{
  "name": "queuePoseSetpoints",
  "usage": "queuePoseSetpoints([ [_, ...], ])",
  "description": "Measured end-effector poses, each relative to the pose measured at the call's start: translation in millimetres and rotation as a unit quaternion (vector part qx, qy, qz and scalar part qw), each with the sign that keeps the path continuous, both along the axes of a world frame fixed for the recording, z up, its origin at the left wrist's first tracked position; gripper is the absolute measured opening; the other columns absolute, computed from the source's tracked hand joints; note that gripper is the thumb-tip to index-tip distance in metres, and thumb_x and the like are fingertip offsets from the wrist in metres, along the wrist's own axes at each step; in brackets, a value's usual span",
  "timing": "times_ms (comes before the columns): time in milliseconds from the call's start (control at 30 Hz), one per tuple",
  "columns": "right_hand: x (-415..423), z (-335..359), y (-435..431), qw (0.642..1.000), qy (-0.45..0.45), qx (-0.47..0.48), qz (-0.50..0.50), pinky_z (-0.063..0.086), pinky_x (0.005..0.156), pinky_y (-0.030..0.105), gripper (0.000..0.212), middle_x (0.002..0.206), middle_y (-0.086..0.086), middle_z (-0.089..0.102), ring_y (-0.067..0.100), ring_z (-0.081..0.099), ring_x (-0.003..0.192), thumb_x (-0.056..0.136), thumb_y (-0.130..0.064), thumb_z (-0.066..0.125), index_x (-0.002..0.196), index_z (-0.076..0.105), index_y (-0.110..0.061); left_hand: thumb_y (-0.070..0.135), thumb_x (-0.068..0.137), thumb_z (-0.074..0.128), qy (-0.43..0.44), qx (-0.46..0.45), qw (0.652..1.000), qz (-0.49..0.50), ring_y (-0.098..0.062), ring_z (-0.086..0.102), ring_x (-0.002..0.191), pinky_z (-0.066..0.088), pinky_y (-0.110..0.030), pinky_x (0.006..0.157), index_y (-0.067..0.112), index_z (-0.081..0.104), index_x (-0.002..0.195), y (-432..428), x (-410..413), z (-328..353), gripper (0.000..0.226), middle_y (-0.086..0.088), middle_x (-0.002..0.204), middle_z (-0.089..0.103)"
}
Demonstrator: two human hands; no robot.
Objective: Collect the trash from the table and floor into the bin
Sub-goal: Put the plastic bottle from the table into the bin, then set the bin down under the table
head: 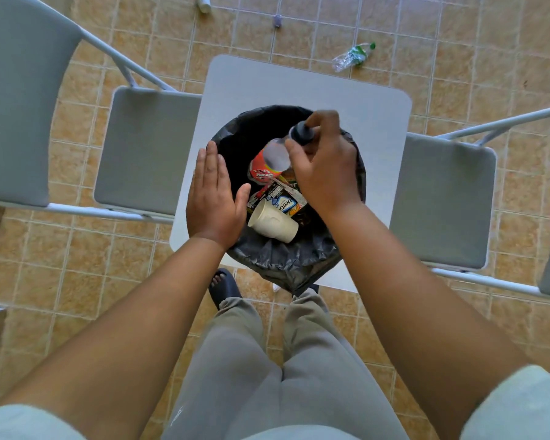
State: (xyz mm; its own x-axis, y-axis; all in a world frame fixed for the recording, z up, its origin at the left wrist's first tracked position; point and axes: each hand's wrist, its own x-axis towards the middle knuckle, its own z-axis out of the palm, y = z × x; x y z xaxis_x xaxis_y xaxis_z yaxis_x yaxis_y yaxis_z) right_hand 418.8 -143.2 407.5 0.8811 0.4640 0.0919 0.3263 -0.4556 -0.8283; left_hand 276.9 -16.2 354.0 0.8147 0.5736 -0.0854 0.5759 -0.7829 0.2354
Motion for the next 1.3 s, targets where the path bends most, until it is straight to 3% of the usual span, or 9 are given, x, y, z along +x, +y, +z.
queuePoseSetpoints([
  [133, -5, -21, -4, 0.984, 0.043, -0.157, 0.075, 0.052, 0.069, 0.037, 0.015, 0.085, 0.003, 0.062, 0.020, 0.060, 0.076, 0.090, -0.023, 0.063, 0.093, 0.055, -0.011, 0.046, 0.099, 0.034, 0.001, -0.002, 1.000, 0.001, -0.025, 0.003, 0.150, 0.009, -0.037, 0.121, -0.001, 0.022, 0.150, 0, -1, -1, 0.070, -0.012, 0.162, 0.008],
  [200, -7, -24, -19, 0.964, 0.020, -0.239, 0.113, 0.051, 0.068, 0.039, 0.013, 0.085, 0.002, 0.063, 0.023, 0.060, 0.080, 0.090, -0.027, 0.061, 0.089, 0.060, -0.014, 0.046, 0.099, 0.033, 0.002, -0.002, 1.000, 0.002, -0.024, 0.002, 0.150, 0.009, -0.037, 0.121, -0.001, 0.021, 0.150, 1, -1, -1, 0.071, -0.011, 0.163, 0.007],
  [333, -14, -21, -56, 0.974, -0.071, -0.194, 0.090, 0.049, 0.070, 0.036, 0.011, 0.087, 0.002, 0.066, 0.024, 0.060, 0.084, 0.089, -0.024, 0.062, 0.089, 0.066, -0.013, 0.048, 0.099, 0.032, 0.002, 0.001, 1.000, 0.001, -0.024, 0.002, 0.150, 0.008, -0.036, 0.121, 0.000, 0.022, 0.150, 0, -2, -2, 0.071, -0.011, 0.163, 0.007],
  [500, -15, -32, -95, 0.976, -0.122, -0.178, 0.016, 0.039, 0.109, 0.041, 0.037, 0.129, 0.016, 0.058, 0.033, 0.048, 0.128, 0.087, -0.011, 0.066, 0.123, 0.061, 0.000, 0.048, 0.099, 0.032, 0.013, -0.002, 1.000, 0.004, -0.022, 0.001, 0.150, 0.009, -0.035, 0.121, 0.001, 0.020, 0.151, 0, -2, -1, 0.070, -0.010, 0.163, 0.006],
  [600, -25, -41, -97, 0.985, -0.026, -0.172, 0.002, 0.022, 0.114, 0.015, 0.061, 0.156, 0.015, 0.030, 0.023, 0.027, 0.145, 0.091, -0.006, 0.058, 0.147, 0.036, 0.000, 0.042, 0.100, 0.035, 0.011, -0.001, 1.000, 0.006, -0.022, 0.001, 0.150, 0.006, -0.033, 0.121, 0.001, 0.021, 0.151, -1, -2, 0, 0.067, -0.009, 0.163, 0.006],
  [700, -29, -43, -91, 0.988, 0.009, -0.152, -0.018, 0.009, 0.101, -0.005, 0.068, 0.161, 0.015, 0.018, 0.016, 0.019, 0.146, 0.089, 0.005, 0.049, 0.152, 0.024, -0.001, 0.022, 0.095, 0.041, 0.001, 0.003, 1.000, 0.002, -0.024, 0.003, 0.150, 0.001, -0.028, 0.120, -0.002, 0.022, 0.150, 1, -1, 0, 0.062, -0.011, 0.162, 0.008],
  [1000, -58, -40, -89, 0.972, 0.025, -0.187, -0.140, 0.015, 0.105, 0.000, 0.071, 0.150, 0.017, 0.040, 0.028, 0.040, 0.138, 0.081, 0.016, 0.041, 0.149, 0.034, -0.002, -0.013, 0.076, 0.040, -0.076, -0.048, 0.993, -0.081, -0.025, 0.011, 0.149, -0.002, -0.010, 0.112, -0.005, 0.030, 0.146, 18, -4, 1, 0.071, -0.009, 0.161, 0.017],
  [1200, -113, -37, -79, 0.940, 0.022, -0.204, -0.273, 0.022, 0.106, 0.012, 0.071, 0.149, 0.017, 0.043, 0.030, 0.043, 0.135, 0.081, 0.015, 0.040, 0.149, 0.037, -0.006, -0.017, 0.076, 0.040, -0.073, -0.138, 0.979, -0.134, -0.027, 0.019, 0.147, 0.037, -0.029, 0.107, 0.001, 0.023, 0.150, 38, -14, 9, 0.079, -0.012, 0.163, 0.003],
  [1300, -143, -36, -76, 0.928, 0.032, -0.199, -0.312, 0.022, 0.109, 0.015, 0.072, 0.150, 0.018, 0.042, 0.030, 0.041, 0.138, 0.078, 0.017, 0.038, 0.147, 0.038, -0.003, -0.017, 0.077, 0.039, -0.059, -0.156, 0.973, -0.158, -0.024, 0.020, 0.147, 0.023, -0.019, 0.112, 0.001, 0.021, 0.151, 38, -27, 13, 0.078, -0.012, 0.162, 0.010],
])
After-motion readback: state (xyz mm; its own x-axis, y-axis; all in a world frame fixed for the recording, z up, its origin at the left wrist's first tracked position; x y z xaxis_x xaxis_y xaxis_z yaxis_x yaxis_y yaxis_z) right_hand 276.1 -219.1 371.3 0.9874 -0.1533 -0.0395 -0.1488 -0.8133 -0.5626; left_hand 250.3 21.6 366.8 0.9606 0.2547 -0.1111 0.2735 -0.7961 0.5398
